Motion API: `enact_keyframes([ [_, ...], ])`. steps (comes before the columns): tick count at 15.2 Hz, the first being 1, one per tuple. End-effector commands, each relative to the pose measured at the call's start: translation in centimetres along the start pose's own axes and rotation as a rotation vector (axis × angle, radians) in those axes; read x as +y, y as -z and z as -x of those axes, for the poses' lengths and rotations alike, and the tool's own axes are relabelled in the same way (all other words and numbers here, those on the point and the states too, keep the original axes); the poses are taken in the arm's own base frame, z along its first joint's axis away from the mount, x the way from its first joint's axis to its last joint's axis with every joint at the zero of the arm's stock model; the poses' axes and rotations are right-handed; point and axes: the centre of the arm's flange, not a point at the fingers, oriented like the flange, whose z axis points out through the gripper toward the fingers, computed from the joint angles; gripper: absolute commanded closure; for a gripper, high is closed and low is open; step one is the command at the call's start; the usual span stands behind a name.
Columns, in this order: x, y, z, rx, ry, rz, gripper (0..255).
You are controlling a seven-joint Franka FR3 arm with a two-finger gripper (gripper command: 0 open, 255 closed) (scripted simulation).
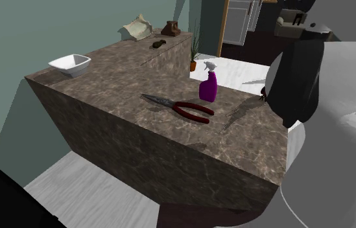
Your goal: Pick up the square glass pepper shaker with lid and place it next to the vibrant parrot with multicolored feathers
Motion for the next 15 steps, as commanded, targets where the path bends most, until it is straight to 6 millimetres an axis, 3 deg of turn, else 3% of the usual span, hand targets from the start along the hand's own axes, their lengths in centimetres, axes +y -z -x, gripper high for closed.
enact_keyframes([
  [1,1.2,-0.8,-0.3,0.000,0.002,0.001,255],
  [15,1.5,-8.1,-0.9,0.000,0.002,0.001,255],
])
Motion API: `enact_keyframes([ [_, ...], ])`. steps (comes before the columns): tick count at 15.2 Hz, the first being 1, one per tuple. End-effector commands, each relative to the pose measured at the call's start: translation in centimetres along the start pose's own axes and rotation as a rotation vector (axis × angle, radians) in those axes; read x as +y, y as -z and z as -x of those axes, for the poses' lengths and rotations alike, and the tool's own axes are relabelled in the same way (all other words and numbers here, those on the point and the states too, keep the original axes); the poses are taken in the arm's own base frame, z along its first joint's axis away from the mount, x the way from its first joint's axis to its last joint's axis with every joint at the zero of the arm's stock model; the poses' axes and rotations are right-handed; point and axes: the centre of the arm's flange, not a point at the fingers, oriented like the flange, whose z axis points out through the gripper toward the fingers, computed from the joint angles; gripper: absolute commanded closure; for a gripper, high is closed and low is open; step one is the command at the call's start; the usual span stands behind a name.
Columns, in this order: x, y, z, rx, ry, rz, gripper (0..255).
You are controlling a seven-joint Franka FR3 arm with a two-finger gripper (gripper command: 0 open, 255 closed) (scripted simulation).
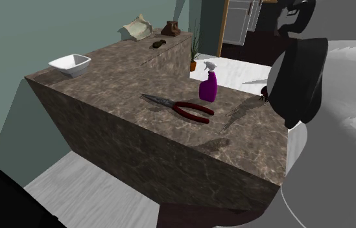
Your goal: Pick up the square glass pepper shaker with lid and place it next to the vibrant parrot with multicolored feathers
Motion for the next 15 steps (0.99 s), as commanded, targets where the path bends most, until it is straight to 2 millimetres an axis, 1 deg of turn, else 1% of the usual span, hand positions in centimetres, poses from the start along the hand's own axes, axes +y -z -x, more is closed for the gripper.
enact_keyframes([
  [1,0.0,-1.2,-0.1,0.000,0.000,0.000,255],
  [15,0.2,-8.5,-0.7,0.000,0.000,0.000,255],
])
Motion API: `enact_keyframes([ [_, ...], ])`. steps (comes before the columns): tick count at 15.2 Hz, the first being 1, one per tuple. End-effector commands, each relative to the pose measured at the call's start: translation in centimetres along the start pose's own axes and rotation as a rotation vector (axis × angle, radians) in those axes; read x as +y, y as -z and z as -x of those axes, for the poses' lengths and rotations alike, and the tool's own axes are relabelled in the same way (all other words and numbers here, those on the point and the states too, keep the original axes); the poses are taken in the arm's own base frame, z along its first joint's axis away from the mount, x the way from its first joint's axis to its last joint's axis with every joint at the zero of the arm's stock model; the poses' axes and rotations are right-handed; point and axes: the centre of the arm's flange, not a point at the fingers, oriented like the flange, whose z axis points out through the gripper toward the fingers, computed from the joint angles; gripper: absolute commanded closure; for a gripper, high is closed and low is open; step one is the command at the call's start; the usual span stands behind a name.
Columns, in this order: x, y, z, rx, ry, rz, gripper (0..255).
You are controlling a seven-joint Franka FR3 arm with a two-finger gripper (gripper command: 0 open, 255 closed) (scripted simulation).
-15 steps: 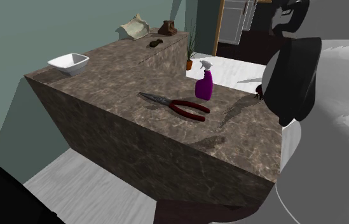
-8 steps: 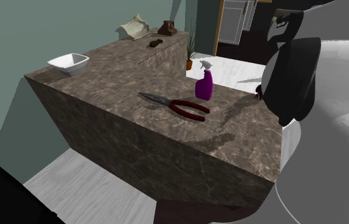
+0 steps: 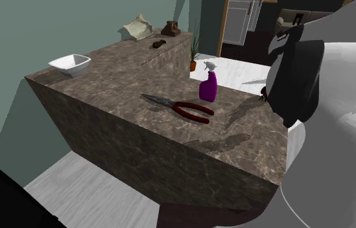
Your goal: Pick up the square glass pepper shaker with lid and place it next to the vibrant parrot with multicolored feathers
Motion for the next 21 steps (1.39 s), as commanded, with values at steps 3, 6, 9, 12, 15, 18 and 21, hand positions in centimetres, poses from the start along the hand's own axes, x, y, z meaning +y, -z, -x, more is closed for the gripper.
enact_keyframes([
  [3,0.0,-2.2,-0.1,0.001,0.000,0.000,255],
  [6,0.1,-3.8,-0.2,0.001,0.000,0.000,255],
  [9,0.1,-5.3,-0.4,0.001,0.000,0.000,255],
  [12,0.2,-6.9,-0.5,0.001,0.000,0.000,255],
  [15,0.2,-7.5,-0.5,0.001,0.000,0.000,255],
  [18,0.2,-7.5,-0.5,0.001,0.000,0.000,255],
  [21,0.2,-7.5,-0.5,0.001,0.000,0.000,255],
])
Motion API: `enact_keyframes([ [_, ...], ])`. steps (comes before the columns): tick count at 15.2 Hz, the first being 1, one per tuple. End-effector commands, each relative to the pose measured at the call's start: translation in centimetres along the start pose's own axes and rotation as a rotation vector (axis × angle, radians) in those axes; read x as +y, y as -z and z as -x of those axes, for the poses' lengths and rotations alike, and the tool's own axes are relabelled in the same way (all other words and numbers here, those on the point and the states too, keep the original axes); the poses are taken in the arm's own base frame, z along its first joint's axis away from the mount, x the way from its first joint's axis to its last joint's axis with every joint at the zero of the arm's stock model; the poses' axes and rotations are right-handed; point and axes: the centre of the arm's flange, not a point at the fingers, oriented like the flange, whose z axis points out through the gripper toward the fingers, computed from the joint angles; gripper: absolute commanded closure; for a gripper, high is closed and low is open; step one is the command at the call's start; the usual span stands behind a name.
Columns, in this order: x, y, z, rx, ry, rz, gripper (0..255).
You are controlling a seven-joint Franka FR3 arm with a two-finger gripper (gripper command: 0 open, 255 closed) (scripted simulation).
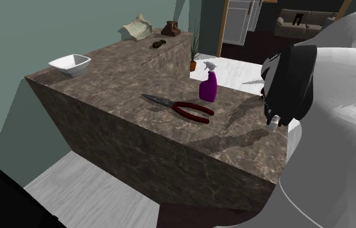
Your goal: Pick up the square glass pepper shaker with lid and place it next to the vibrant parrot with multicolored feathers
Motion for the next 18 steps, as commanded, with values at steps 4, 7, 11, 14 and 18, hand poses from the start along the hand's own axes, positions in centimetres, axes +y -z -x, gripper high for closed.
enact_keyframes([
  [4,0.0,0.0,0.0,0.000,0.000,0.000,0],
  [7,0.0,1.3,0.0,0.000,0.000,0.000,0],
  [11,0.0,5.0,0.0,0.000,0.000,0.000,0],
  [14,0.0,5.0,0.0,0.000,0.000,0.000,0],
  [18,0.0,5.0,0.0,0.000,0.000,0.000,0],
])
